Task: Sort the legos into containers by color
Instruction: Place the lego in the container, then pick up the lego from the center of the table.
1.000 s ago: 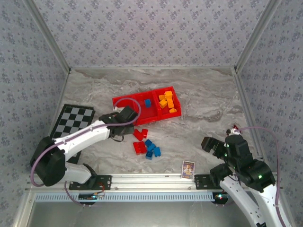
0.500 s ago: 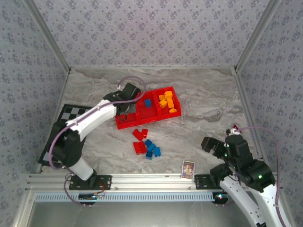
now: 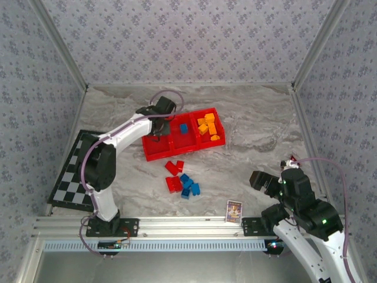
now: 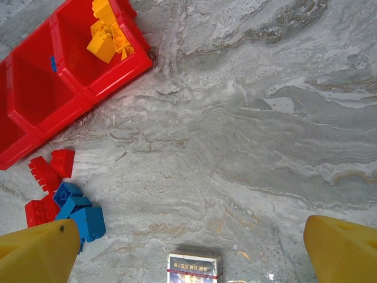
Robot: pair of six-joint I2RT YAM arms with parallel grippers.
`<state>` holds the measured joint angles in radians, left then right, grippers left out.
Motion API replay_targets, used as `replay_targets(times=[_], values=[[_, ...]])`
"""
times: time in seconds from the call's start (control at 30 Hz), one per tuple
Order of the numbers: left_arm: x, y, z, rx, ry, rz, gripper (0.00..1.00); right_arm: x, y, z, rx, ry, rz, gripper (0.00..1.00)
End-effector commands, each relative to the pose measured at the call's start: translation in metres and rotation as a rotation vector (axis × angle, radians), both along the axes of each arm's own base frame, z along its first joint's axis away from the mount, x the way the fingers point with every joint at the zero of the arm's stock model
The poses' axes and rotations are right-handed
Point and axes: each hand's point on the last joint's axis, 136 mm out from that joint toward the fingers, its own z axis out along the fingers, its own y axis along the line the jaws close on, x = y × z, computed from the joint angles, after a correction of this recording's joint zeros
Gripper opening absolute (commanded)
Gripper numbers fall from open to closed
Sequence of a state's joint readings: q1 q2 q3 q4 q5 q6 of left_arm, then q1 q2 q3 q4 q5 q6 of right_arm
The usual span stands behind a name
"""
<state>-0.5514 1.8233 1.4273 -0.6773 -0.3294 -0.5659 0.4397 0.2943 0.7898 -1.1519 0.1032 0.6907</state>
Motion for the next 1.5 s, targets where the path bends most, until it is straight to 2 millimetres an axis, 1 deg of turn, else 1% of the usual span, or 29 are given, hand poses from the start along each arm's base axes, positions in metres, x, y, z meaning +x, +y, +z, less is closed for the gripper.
replay_targets(times=[0.0, 0.17, 0.27, 0.4, 0.43, 0.47, 0.5, 0.67, 0.73, 0.8, 0.93, 0.97, 1.0, 1.27, 1.37, 1.47], values=[[0.005, -0.003, 0.014, -0.014, -0.024, -0.018, 0.62, 0.0, 0.0, 0.005, 0.004, -0.025, 0.01, 1.0], [-0.008, -0.007, 0.021, -0.039, 0.004, -0.066, 0.68, 0.0, 0.002, 0.004, 0.007, -0.023, 0.016, 1.0], [-0.022, -0.009, 0.025, -0.06, 0.003, -0.092, 0.71, 0.001, 0.003, 0.004, 0.006, -0.022, 0.023, 1.0], [-0.049, -0.014, 0.035, -0.086, -0.026, -0.129, 0.77, 0.001, 0.002, 0.004, 0.005, -0.02, 0.018, 1.0], [-0.06, -0.018, 0.036, -0.095, -0.023, -0.152, 0.79, 0.001, 0.003, 0.004, 0.006, -0.021, 0.019, 1.0], [-0.065, -0.024, 0.039, -0.116, -0.045, -0.168, 0.8, 0.001, 0.003, 0.004, 0.007, -0.021, 0.02, 1.0], [-0.074, -0.027, 0.04, -0.127, -0.051, -0.177, 0.82, 0.002, 0.003, 0.005, 0.008, -0.023, 0.018, 1.0], [-0.118, -0.049, 0.032, -0.216, -0.011, -0.295, 0.86, 0.001, 0.003, 0.004, 0.008, -0.018, 0.018, 1.0], [-0.132, -0.052, 0.027, -0.215, 0.013, -0.345, 0.88, 0.001, 0.003, 0.004, 0.008, -0.019, 0.017, 1.0], [-0.14, -0.051, 0.02, -0.197, 0.039, -0.379, 0.9, 0.002, 0.003, 0.004, 0.009, -0.019, 0.017, 1.0], [-0.15, -0.051, 0.003, -0.157, 0.101, -0.466, 0.93, 0.002, 0.003, 0.003, 0.008, -0.015, 0.017, 1.0], [-0.152, -0.053, -0.002, -0.15, 0.123, -0.493, 0.99, 0.002, 0.003, 0.003, 0.008, -0.013, 0.015, 1.0], [-0.153, -0.055, -0.007, -0.144, 0.141, -0.507, 1.0, 0.002, 0.003, 0.003, 0.008, -0.011, 0.015, 1.0], [-0.152, -0.069, -0.039, -0.117, 0.227, -0.594, 1.0, 0.003, 0.003, 0.001, 0.003, 0.003, 0.013, 1.0], [-0.152, -0.071, -0.053, -0.1, 0.255, -0.609, 1.0, 0.003, 0.003, 0.001, 0.002, 0.005, 0.008, 1.0], [-0.151, -0.071, -0.064, -0.086, 0.274, -0.617, 0.97, 0.003, 0.003, 0.001, 0.001, 0.006, 0.009, 1.0]])
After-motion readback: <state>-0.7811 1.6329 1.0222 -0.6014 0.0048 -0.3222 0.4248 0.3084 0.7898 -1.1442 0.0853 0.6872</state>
